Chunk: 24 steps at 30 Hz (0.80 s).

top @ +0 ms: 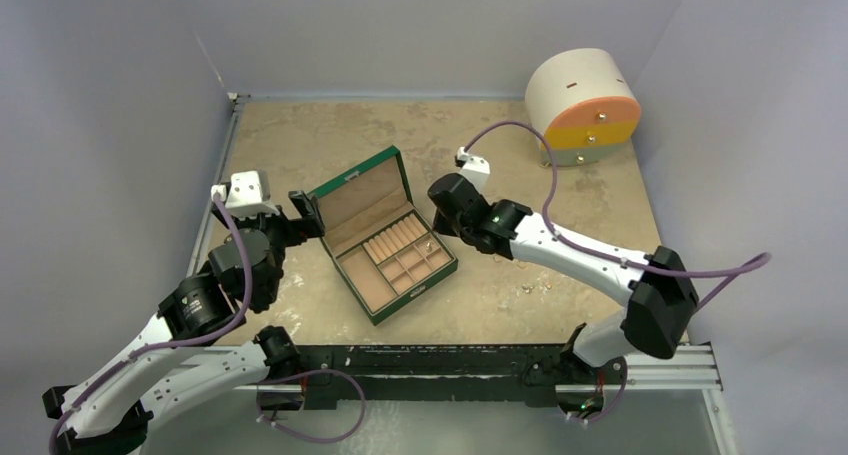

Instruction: Organize the mixed jewelry

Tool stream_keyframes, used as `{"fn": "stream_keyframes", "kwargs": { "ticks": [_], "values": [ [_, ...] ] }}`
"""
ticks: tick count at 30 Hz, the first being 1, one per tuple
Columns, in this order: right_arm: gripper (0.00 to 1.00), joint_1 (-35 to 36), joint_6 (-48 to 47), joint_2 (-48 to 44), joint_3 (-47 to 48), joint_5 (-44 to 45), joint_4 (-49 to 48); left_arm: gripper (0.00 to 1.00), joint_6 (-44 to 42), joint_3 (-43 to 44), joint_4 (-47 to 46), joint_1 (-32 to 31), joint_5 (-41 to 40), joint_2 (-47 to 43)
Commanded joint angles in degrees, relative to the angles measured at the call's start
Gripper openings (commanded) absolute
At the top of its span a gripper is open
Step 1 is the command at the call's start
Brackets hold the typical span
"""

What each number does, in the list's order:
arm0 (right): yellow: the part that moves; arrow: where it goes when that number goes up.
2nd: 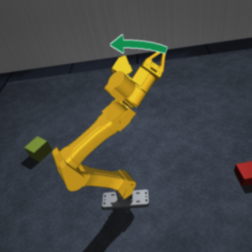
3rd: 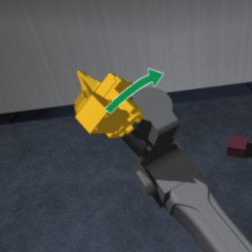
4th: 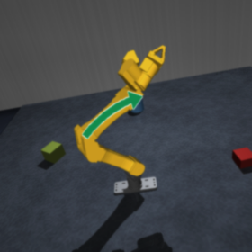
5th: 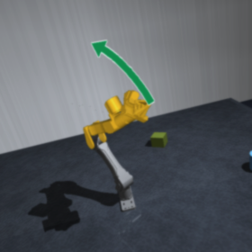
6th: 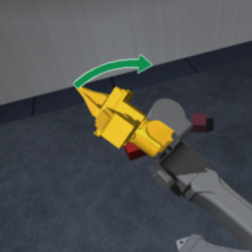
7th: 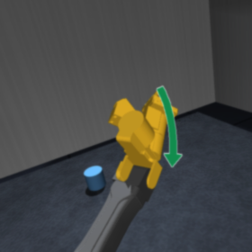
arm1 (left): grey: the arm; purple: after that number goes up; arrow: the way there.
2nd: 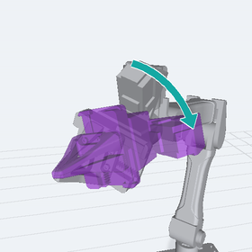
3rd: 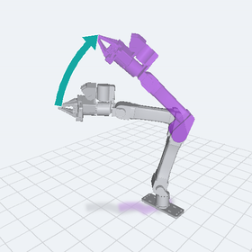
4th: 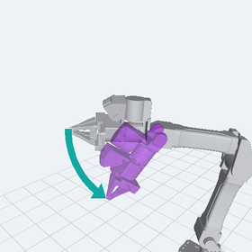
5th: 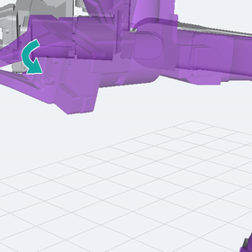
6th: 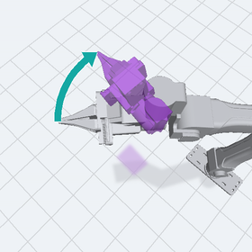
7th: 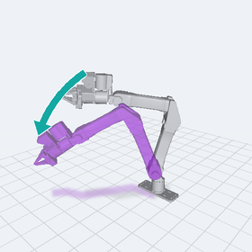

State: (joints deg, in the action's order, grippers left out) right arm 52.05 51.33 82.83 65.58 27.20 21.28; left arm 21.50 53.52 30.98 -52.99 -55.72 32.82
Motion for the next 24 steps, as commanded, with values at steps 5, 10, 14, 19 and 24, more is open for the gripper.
{"fn": "stream_keyframes", "kwargs": {
  "ticks": [5, 10, 14, 19, 24],
  "values": [
    [0.0, -0.3, -1.2, 5.8, 3.6, -2.6, -4.1, 0.93, 0.2, 0.3, -1.6, 0.2, 0.1, -0.5],
    [0.0, -0.3, -0.3, 7.6, 2.8, -4.9, -4.8, 0.93, 0.2, 0.3, -1.6, 0.1, 0.3, -0.5],
    [0.0, -0.3, 0.4, 9.0, 1.6, -6.1, -5.5, 0.93, 0.1, 0.2, -1.7, 0.1, 0.3, -0.5],
    [0.0, -0.3, 1.3, 10.5, 0.4, -7.0, -6.0, 0.93, 0.1, 0.3, -1.7, 0.1, 0.3, -0.5],
    [0.0, -0.3, 2.3, 12.2, -0.1, -7.3, -5.6, 0.93, 0.1, 0.2, -1.7, 0.2, 0.3, -0.5]
  ]
}}
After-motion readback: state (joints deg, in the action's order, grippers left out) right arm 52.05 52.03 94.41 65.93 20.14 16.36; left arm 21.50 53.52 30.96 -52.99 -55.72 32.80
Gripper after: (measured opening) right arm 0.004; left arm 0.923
